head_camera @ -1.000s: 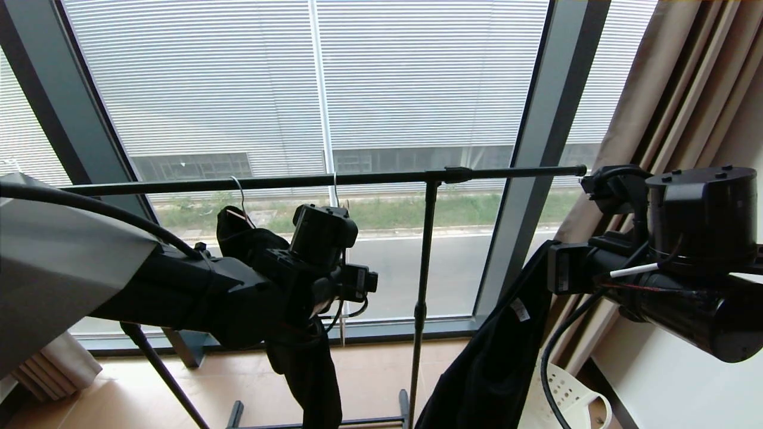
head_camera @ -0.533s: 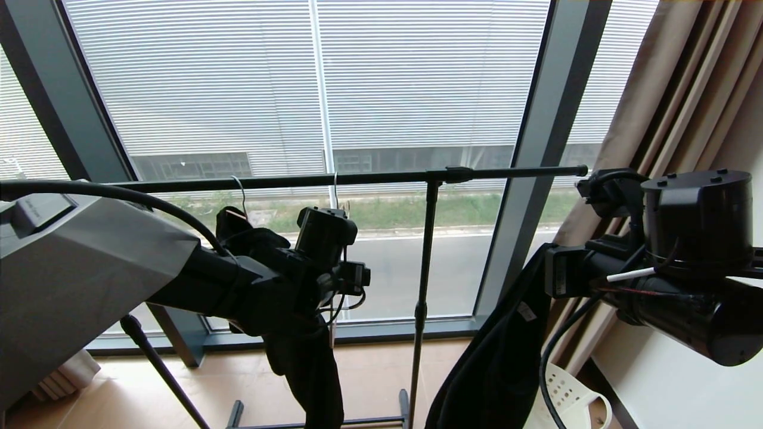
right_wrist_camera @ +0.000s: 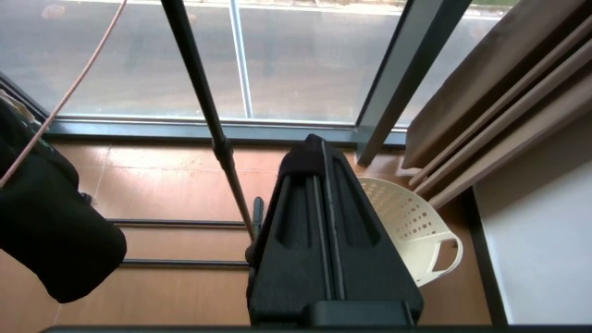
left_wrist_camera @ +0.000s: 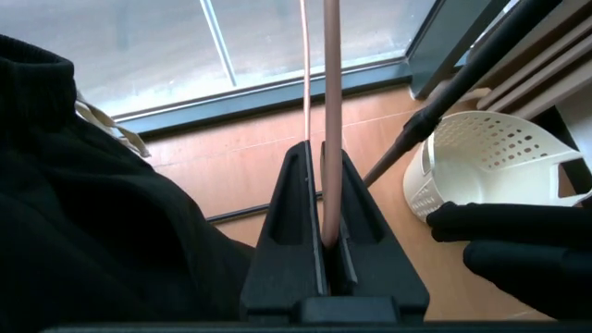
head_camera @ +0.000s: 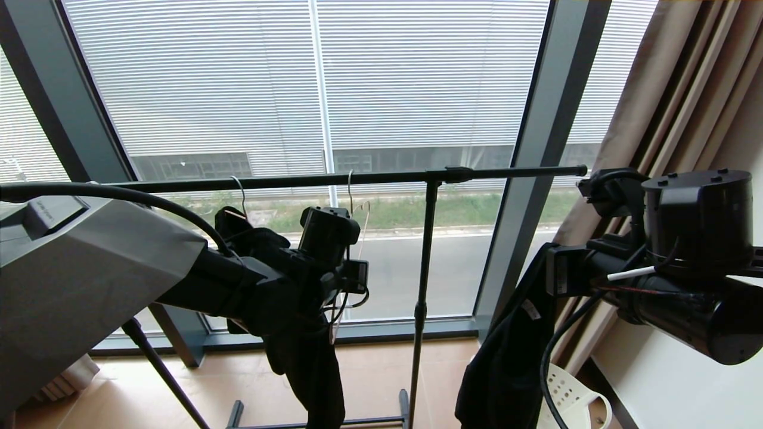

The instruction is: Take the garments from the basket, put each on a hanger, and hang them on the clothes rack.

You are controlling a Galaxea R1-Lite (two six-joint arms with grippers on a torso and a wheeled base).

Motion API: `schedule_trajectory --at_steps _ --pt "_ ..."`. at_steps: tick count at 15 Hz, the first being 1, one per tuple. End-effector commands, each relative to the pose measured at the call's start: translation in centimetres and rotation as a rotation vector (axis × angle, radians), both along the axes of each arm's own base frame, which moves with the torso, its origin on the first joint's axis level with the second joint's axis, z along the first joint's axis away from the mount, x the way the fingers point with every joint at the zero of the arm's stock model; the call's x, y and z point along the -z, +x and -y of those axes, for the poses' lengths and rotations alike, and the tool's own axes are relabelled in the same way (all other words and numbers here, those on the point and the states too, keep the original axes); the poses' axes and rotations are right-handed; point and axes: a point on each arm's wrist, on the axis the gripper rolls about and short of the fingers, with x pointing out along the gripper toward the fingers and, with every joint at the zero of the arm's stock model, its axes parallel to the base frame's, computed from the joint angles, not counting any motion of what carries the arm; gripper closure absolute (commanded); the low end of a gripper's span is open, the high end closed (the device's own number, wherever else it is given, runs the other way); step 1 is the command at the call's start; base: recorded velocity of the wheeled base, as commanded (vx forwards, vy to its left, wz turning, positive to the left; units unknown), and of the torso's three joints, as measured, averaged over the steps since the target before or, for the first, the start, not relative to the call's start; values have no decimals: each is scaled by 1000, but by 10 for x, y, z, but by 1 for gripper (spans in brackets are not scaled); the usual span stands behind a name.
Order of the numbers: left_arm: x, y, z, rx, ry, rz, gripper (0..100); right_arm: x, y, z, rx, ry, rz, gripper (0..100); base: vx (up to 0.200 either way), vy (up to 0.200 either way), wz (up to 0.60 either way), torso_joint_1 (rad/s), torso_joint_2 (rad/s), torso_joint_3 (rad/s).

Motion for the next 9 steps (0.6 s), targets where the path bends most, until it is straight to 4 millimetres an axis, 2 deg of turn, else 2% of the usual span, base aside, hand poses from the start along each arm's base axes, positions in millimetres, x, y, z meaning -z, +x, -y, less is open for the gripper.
schedule_trajectory --at_steps 1,3,4,6,9 --pt "-3 0 1 4 -8 14 100 0 0 0 1 0 -1 100 0 0 0 0 0 0" --pt "-8 0 3 10 -22 39 100 0 0 0 1 1 0 100 0 0 0 0 0 0" --pt "-18 -5 4 26 -38 58 100 0 0 0 -1 0 0 100 0 0 0 0 0 0" --pt "-25 -11 7 49 -41 72 100 0 0 0 -1 0 0 100 0 0 0 0 0 0" --pt "-37 -33 11 96 -37 83 100 0 0 0 1 2 3 100 0 0 0 0 0 0"
